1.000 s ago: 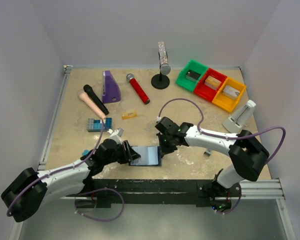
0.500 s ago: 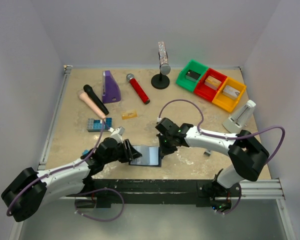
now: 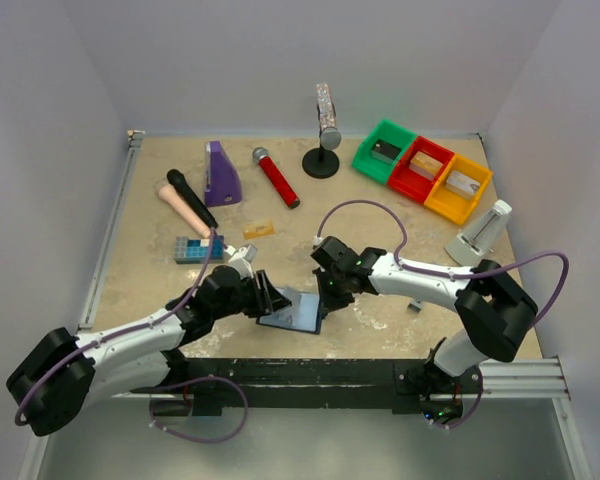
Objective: Take the credit cards out of the card holder
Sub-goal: Remove the credit card from the card holder.
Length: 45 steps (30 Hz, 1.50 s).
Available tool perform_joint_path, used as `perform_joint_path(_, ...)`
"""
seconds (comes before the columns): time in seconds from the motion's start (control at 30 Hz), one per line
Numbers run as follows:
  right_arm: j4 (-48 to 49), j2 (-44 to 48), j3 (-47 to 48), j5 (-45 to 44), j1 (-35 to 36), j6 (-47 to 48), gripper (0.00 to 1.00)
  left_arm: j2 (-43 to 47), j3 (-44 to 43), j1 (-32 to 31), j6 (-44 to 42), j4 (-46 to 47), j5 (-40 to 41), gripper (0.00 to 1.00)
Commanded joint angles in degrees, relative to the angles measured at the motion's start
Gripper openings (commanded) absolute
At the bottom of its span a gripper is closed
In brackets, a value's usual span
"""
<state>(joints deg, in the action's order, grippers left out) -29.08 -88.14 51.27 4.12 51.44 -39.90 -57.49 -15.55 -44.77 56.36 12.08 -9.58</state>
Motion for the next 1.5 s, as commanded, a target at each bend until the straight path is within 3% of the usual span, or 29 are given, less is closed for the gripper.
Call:
perform_joint_path(0.0,0.4,1.1,-0.3,-0.5,0.4,-0.3,0.0,3.9,-0.9,-0.4,-1.5,-4.1,3.7,0.45)
perform_joint_path(0.2,-4.7,2.1,0.8,-7.1,0.4,2.1,0.0,11.3,-0.4,-0.1,-0.5,-19.3,15.3,0.45)
perform_joint_path(0.47,-9.7,3.1,2.8,-11.8,0.4,3.5,0.0,16.4,-0.9,0.0,-0.7,-27.3,21.4,0.47)
perform_joint_path(0.53,-11.8,4.5,3.8,-13.2,0.4,3.8,0.08,17.5,-1.8,0.0,-1.2,-28.4,22.2,0.47)
perform_joint_path(0.67,-14.9,10.0,5.8,-15.8,0.4,5.2,0.42,19.1,-3.6,0.2,-2.4,-28.6,22.9,0.48)
perform_joint_path(0.73,-15.1,12.4,6.7,-15.3,0.5,6.1,0.45,19.2,-4.2,0.3,-3.0,-27.3,22.3,0.48)
perform_joint_path(0.9,-3.5,20.7,2.9,-5.7,0.4,7.9,0.41,17.9,-2.6,0.5,-3.8,-15.5,15.7,0.45)
perform_joint_path(1.03,14.6,21.6,-4.4,6.2,0.1,6.1,0.12,12.9,-0.6,0.5,-2.4,-3.2,11.2,0.34)
perform_joint_path(1.13,16.5,15.8,-3.0,12.9,-0.4,4.0,0.03,7.7,-0.9,0.5,-1.7,0.6,9.8,0.22)
perform_joint_path(1.33,31.6,6.5,-8.7,18.9,-1.6,-2.7,0.15,1.1,-0.8,0.5,-0.7,3.5,9.8,0.15)
perform_joint_path(1.47,35.4,2.8,-10.1,20.0,-1.9,-4.4,0.23,-1.4,0.0,0.5,-0.9,4.8,9.8,0.13)
